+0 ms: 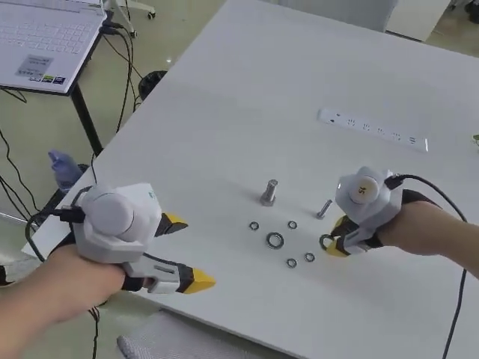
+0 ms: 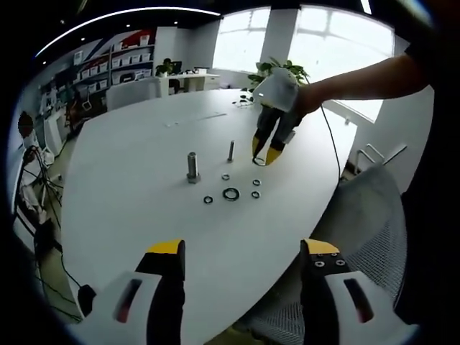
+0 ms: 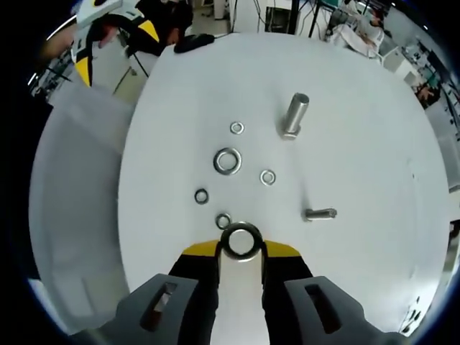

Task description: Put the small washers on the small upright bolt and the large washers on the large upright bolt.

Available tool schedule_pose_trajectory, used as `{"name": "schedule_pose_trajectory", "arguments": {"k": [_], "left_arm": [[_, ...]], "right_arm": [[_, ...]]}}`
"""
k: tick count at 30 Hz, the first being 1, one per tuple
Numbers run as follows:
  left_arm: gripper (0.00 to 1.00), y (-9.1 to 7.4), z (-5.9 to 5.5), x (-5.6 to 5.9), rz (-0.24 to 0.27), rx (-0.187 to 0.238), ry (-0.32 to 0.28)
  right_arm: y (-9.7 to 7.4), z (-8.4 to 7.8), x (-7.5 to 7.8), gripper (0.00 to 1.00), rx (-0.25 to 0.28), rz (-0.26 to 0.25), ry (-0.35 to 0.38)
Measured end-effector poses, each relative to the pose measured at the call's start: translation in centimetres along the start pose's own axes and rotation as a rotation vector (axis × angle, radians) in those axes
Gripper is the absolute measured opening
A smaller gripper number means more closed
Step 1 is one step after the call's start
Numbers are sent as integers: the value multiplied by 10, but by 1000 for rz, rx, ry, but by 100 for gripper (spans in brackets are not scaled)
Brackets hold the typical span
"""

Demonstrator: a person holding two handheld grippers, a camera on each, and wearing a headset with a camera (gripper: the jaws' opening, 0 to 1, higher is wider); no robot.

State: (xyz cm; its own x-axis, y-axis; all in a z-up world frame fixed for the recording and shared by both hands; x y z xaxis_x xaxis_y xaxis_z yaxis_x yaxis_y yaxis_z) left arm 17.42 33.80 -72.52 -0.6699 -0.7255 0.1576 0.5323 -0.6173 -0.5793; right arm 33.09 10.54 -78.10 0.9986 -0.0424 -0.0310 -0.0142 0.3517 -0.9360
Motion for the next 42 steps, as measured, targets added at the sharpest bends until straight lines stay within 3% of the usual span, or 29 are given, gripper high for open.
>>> {"name": "schedule_pose_trajectory", "arguments": {"k": [7,11,20,31,37,42], "left_arm": [[69,-2,0,-12,-30,18,8],[70,-2,-7,-20,-53,-1,21],[77,-7,-18,-26,-76,-6,23],[84,-4,-13,-38,-74,14,51],[85,-2,-17,-42,-74,-7,59],[89,-2,-20,-43,-81,1,50]], "right_arm": [[-10,17,3,21,11,-15,17],[-14,28,6,21,17,-24,17],[-16,55,16,21,28,-40,12],[-21,86,25,21,40,-57,13],[-17,95,29,21,41,-56,11],[-15,101,33,21,41,-53,12]]}}
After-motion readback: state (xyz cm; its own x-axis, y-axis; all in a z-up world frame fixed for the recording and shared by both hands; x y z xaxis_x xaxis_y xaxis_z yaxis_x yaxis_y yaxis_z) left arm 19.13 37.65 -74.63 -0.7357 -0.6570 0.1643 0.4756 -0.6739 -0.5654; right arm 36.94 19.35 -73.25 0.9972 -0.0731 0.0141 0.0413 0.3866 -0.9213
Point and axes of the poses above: the centre of the closed fingertips' face, and the gripper's own axes: y roughly forward along the fingers, x roughly to its right, z roughly out of its top, the point moved 5 cm from there along -y, roughly backward along the fingers, and after that the axes turned 4 degrees about x, right-handed, at the moved point
